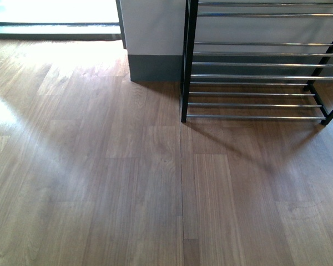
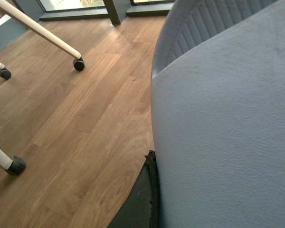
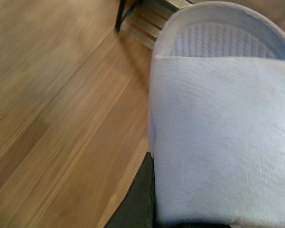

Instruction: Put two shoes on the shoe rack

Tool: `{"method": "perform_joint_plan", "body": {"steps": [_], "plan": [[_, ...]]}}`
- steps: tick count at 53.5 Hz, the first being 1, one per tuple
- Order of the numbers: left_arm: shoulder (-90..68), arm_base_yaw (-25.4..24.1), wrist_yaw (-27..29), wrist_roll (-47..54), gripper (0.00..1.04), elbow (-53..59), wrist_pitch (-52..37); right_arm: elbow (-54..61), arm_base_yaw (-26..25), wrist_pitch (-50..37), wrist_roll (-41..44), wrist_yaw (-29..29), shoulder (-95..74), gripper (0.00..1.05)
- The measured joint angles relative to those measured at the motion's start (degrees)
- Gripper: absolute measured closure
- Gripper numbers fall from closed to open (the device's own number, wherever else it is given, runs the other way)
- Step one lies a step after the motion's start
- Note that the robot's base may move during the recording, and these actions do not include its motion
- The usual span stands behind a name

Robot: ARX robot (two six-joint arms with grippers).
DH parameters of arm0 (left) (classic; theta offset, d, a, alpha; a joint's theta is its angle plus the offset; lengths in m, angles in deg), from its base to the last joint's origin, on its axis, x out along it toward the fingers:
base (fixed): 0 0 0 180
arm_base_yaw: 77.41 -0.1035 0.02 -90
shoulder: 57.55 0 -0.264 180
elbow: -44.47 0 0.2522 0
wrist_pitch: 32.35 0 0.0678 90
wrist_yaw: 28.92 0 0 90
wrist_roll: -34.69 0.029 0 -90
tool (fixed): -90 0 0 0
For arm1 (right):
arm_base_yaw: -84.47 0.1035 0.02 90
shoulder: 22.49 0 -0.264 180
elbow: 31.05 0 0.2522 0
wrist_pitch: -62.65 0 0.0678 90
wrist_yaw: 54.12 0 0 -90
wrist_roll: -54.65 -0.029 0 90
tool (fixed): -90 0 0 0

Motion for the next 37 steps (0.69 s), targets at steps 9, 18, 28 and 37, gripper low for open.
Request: {"method": "perform_joint_plan", "body": {"steps": [9,18,28,37], "plan": [[0.0,0.0,0.04,0.0,1.03,0.0,0.0,-0.24,-0.13,2.1,0.39,-0.02,11.3,1.03],[0.0,0.0,0.04,0.02,1.03,0.0,0.0,-0.24,-0.13,2.1,0.39,-0.04,11.56,1.03],[0.0,0.0,0.04,0.0,1.03,0.0,0.0,-0.24,-0.13,2.1,0.39,0.04,11.58,1.03],[0.0,-0.13,0.24,0.0,1.03,0.0,0.0,-0.24,-0.15,2.1,0.39,0.02,11.58,1.03]]}}
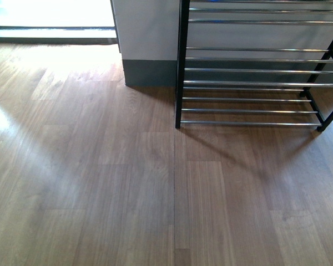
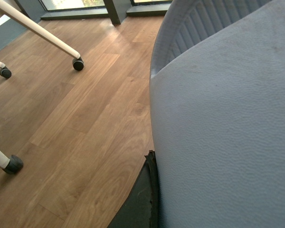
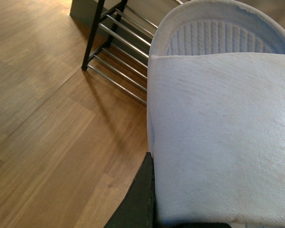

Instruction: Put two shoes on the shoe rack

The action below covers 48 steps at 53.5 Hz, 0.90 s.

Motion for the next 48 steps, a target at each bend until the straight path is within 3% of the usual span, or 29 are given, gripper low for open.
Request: {"method": "perform_joint_plan", "body": {"steps": [48], "plan": [[-0.33,0.2,-0.39,0.02,1.03,0.0,0.0,0.0,0.0,0.0,0.02,-0.15,0.11,1.03]]}}
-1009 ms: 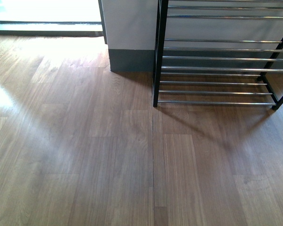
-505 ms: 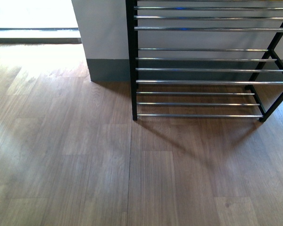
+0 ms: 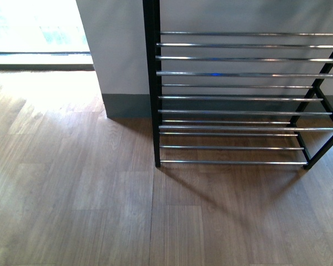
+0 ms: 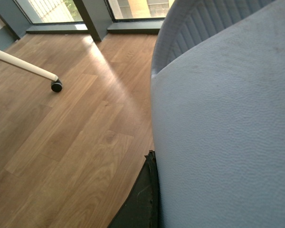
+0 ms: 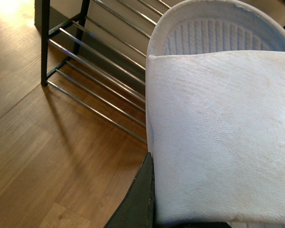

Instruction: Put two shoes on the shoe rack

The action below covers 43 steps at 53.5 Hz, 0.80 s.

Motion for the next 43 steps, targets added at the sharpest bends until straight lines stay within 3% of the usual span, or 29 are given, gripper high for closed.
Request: {"method": "perform_joint_plan", "body": {"steps": [43], "plan": [[0.0,0.0,0.24,-0.02,1.03,0.0,0.0,0.0,0.0,0.02,0.0,0.02,0.0,1.03]]}}
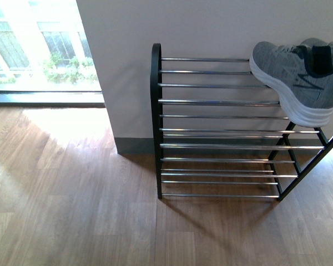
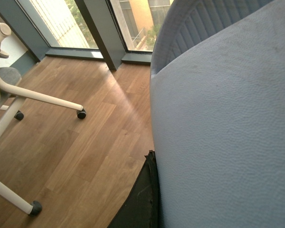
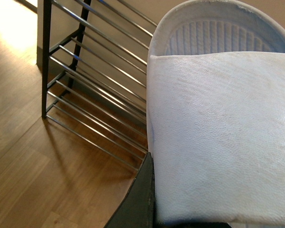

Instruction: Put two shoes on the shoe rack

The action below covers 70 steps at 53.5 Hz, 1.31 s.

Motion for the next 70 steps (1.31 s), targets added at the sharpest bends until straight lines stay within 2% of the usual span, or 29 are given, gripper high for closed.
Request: {"method": "perform_joint_plan", "body": {"steps": [37,43,47,51,52,59,65,70], "plan": [[-0.07,0.0,-0.17,0.02,1.03,0.0,0.0,0.0,0.0,0.0,0.02,0.02,0.0,1.03],[-0.07,-0.02,0.07,0.0,1.03,0.0,0.0,0.39,-0.02,-1.66,-2.25,2.54,3.26,1.03],[-0.07,-0.02,0.0,0.02,1.03,0.0,0.0,0.42,1.81,-3.1,-5.68,2.45,5.86,1.03],[-0.07,-0.02,-0.02,0.02,1.03,0.0,0.0,0.33,5.88,-17.0,-11.47,-2.08,-2.4,1.03],[-0.07,-0.02,0.04,0.02,1.03,0.0,0.0,0.24,7.3,-22.99,-12.63,-3.65,-7.13,1.03],[-0.07,0.0,-0.07,0.02,1.03,0.0,0.0,-1.31,12.98,-48.76,-17.38,-7.52,-33.44,1.03],[-0.07,-0.02,0.04,0.0,1.03,0.0,0.0,-5.77,16.92,-63.45,-19.67,-11.74,-55.17,1.03],[-0.07,0.0,-0.04,0.02,1.03,0.0,0.0,-13.64,20.72,-67.01,-21.24,-14.19,-70.53,1.03]]}}
